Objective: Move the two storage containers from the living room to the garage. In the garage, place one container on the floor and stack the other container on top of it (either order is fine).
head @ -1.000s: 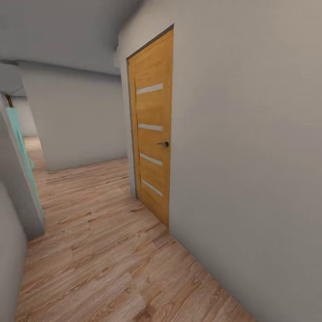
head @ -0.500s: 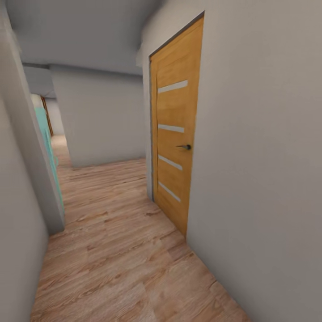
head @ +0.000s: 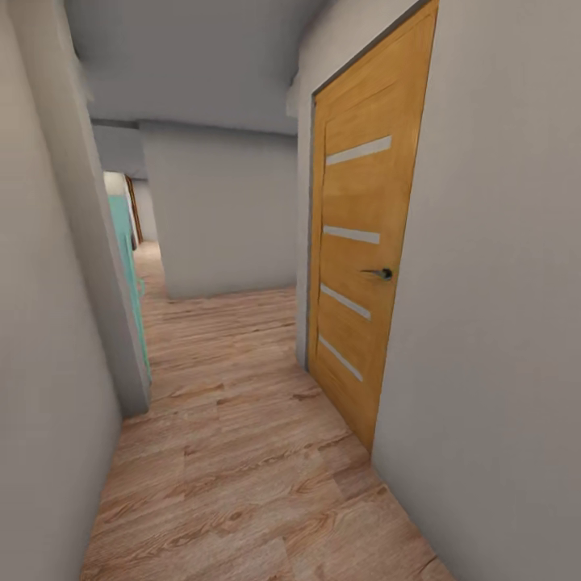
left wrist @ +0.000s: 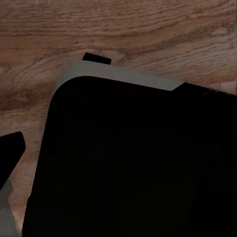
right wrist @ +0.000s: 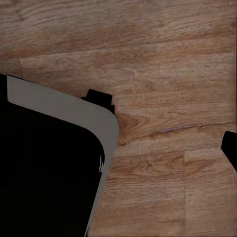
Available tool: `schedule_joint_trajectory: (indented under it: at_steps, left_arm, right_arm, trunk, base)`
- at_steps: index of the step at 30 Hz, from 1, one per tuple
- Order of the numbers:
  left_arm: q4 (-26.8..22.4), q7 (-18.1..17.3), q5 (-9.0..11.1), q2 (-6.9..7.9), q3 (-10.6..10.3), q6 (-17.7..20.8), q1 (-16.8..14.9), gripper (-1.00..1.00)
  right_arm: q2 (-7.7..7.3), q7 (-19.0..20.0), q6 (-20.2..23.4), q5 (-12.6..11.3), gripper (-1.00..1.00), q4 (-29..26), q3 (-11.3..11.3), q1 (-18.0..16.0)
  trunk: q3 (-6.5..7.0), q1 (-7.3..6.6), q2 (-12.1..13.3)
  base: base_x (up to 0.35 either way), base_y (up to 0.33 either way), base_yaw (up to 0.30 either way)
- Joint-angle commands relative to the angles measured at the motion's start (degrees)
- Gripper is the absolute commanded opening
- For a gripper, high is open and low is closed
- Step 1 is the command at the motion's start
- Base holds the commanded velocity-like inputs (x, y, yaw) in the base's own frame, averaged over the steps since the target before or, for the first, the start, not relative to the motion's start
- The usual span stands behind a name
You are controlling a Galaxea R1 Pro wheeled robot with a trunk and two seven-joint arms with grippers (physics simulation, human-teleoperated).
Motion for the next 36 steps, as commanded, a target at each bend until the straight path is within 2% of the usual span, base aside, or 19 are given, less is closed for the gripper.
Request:
schedule_joint_trajectory:
  at_steps: [1,16,27,36]
  left_arm:
    - [0.0,0.0,0.6,-0.02,0.0,-0.1,0.0,1.00]
    - [-0.1,0.2,0.5,-0.11,0.0,-0.1,0.0,1.00]
    - [-0.1,0.2,0.5,-0.11,0.0,-0.1,0.0,1.00]
    - [-0.1,0.2,0.5,-0.12,0.0,-0.1,0.0,1.00]
  right_arm:
    - [0.00,0.3,-0.4,-0.4,1.00,0.2,0.3,-0.1]
    - [-0.01,0.3,-0.4,-0.4,1.00,0.2,0.2,-0.1]
    - [0.38,0.2,-0.2,-0.5,1.00,0.2,0.2,-0.1]
    - [0.90,0.2,-0.2,-2.2,1.00,0.2,-0.2,-0.1]
  trunk:
    - [-0.05,0.03,0.0]
    - [-0.05,0.03,0.0]
    - [-0.05,0.03,0.0]
    - [-0.05,0.03,0.0]
  base:
    - [0.317,0.000,0.269]
    - [0.317,-0.002,0.269]
    - [0.309,-0.126,0.268]
    - [0.303,-0.178,0.076]
